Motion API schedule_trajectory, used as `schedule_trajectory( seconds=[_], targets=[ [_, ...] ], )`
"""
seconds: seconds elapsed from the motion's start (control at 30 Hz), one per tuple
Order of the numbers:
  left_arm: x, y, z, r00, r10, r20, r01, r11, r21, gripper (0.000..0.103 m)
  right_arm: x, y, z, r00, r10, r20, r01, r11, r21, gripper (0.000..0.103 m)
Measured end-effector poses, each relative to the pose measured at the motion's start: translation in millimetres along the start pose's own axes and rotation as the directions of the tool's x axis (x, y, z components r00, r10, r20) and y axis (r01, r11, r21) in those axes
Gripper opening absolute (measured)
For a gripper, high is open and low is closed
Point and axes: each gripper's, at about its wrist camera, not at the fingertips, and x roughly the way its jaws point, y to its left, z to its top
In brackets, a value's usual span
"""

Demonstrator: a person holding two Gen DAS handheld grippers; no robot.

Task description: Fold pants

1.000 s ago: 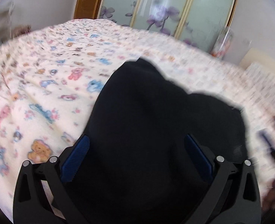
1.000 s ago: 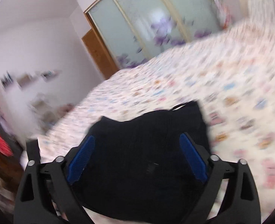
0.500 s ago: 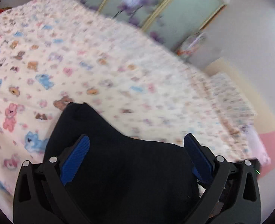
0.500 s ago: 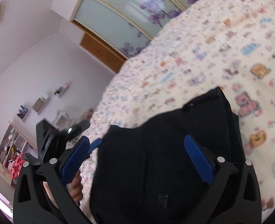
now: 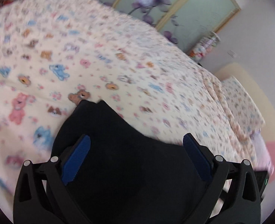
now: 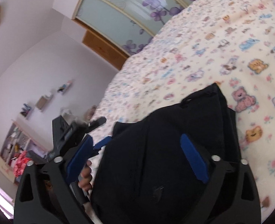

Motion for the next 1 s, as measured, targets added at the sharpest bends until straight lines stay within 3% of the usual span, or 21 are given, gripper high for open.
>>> schedule_trajectory(
  seconds=[0.1,0.27,0.37,0.43,0.5,0.57,0.67,1.0],
  targets=[
    [-31,-19,-29,1.0,0.023,0.01,-0.024,0.995,0.099,0.101,-12,15,-10,0.998,0.019,-0.06,-0.021,0.999,-0.028,0.098],
    [-67,-31,-89,0.999,0.034,-0.004,-0.033,0.981,0.189,0.101,-38,38,-33,0.995,0.076,-0.071,-0.079,0.996,-0.048,0.099],
    [-71,-27,-111,0.997,0.069,0.022,-0.072,0.973,0.218,0.101,-47,46,-54,0.997,0.027,-0.076,-0.035,0.993,-0.116,0.099],
    [-67,-27,-119,0.995,0.093,0.034,-0.099,0.966,0.24,0.101,-42,45,-69,0.994,-0.065,-0.092,0.051,0.987,-0.151,0.1],
    [-61,-30,-125,0.988,0.147,0.053,-0.156,0.946,0.285,0.101,-31,37,-79,0.979,-0.142,-0.146,0.122,0.983,-0.14,0.101],
    [-49,-33,-135,0.966,0.247,0.075,-0.257,0.9,0.351,0.101,-28,30,-84,0.979,-0.14,-0.146,0.121,0.984,-0.131,0.101],
    [-38,-33,-145,0.946,0.311,0.089,-0.32,0.862,0.394,0.101,-27,24,-83,0.983,-0.112,-0.145,0.096,0.989,-0.116,0.102],
    [-41,-30,-147,0.949,0.294,0.114,-0.315,0.869,0.38,0.101,-26,30,-87,0.989,-0.092,-0.114,0.069,0.978,-0.195,0.102]
  ],
)
